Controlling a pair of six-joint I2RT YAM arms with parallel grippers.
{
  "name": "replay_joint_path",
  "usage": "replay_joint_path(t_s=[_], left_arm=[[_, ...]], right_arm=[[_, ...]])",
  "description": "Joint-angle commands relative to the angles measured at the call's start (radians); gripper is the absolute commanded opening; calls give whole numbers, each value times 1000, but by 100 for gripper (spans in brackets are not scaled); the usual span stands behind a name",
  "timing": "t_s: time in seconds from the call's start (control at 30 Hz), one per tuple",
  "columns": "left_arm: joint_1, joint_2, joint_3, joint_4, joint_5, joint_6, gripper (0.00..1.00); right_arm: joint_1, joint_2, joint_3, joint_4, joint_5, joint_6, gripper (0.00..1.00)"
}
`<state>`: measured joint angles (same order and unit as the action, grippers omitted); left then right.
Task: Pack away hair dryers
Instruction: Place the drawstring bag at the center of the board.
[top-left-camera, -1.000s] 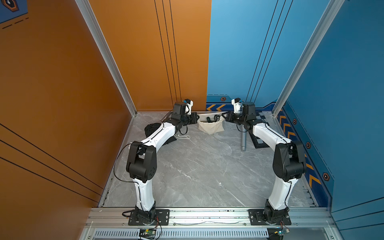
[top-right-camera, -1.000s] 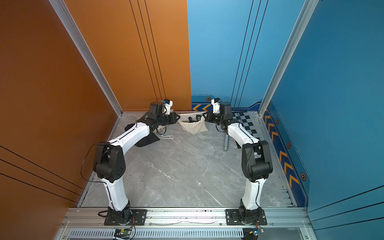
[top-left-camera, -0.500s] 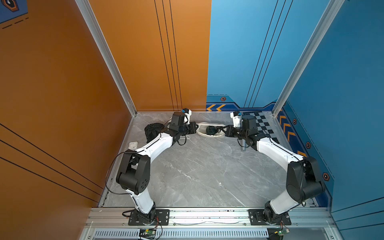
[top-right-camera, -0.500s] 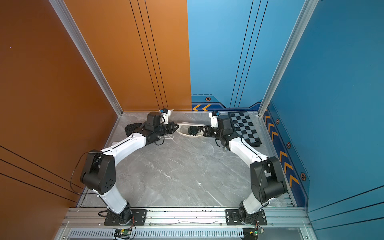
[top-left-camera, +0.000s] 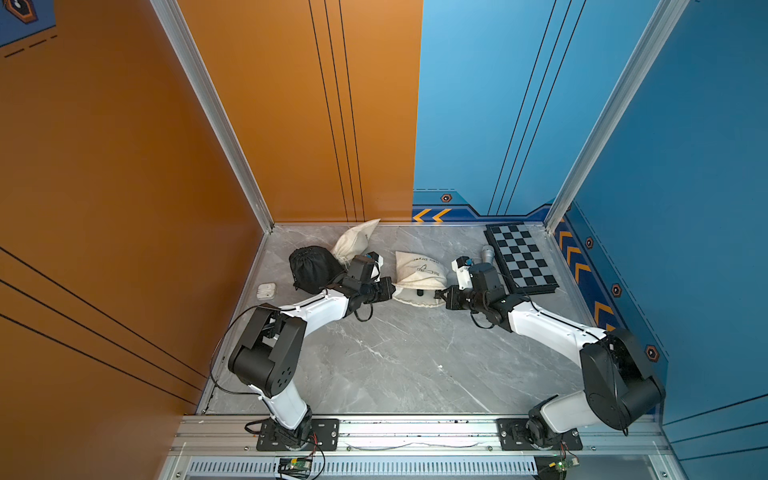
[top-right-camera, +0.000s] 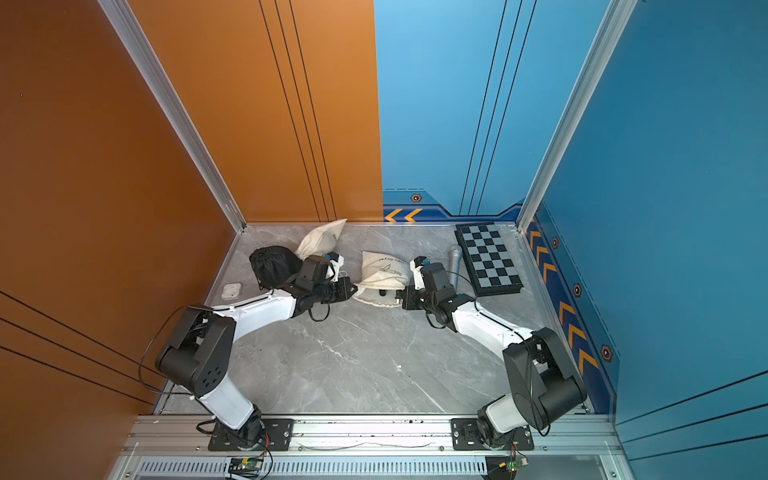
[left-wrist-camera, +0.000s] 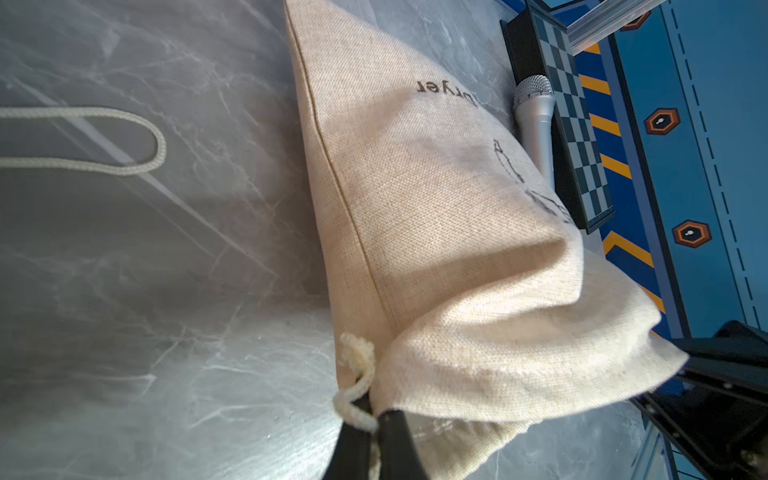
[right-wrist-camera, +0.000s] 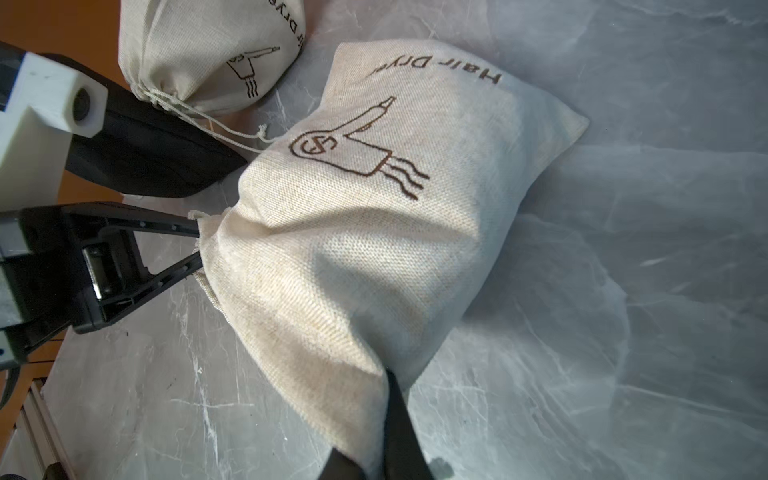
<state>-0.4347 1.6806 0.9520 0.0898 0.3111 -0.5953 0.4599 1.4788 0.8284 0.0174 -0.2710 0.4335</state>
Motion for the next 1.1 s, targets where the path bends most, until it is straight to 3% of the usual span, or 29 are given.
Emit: replay_joint_path(t_s=[0.0,0.27,0.37,0.5,0.57,0.67,0.9,1.07], left_arm=[[-12,-29,-34,28,-40,-25,8],[-48,-30,-80,41,-66,-53,24],[-56,-47,-89,40,-64,-62,38],[-54,-120,-116,28,-77,-65,65],[-53,-166,-136,9,-93,-61,75],[-48,-237,-149,-45,-118,-60,77],[-19,-339,-185,-104,-125,-164,78],[-5,-316,-185,-146,-111,-243,68]], right_arm=[[11,-23,-36,-31,49,6,14],[25,-39,-101,-52,50,24,27],[28,-64,-112,-66,50,24,37],[26,-121,-119,-91,58,34,56],[25,-151,-125,-104,76,39,59],[8,-176,-126,-136,105,77,60],[-39,-200,-145,-144,104,318,60],[-50,-220,-158,-191,132,418,60]])
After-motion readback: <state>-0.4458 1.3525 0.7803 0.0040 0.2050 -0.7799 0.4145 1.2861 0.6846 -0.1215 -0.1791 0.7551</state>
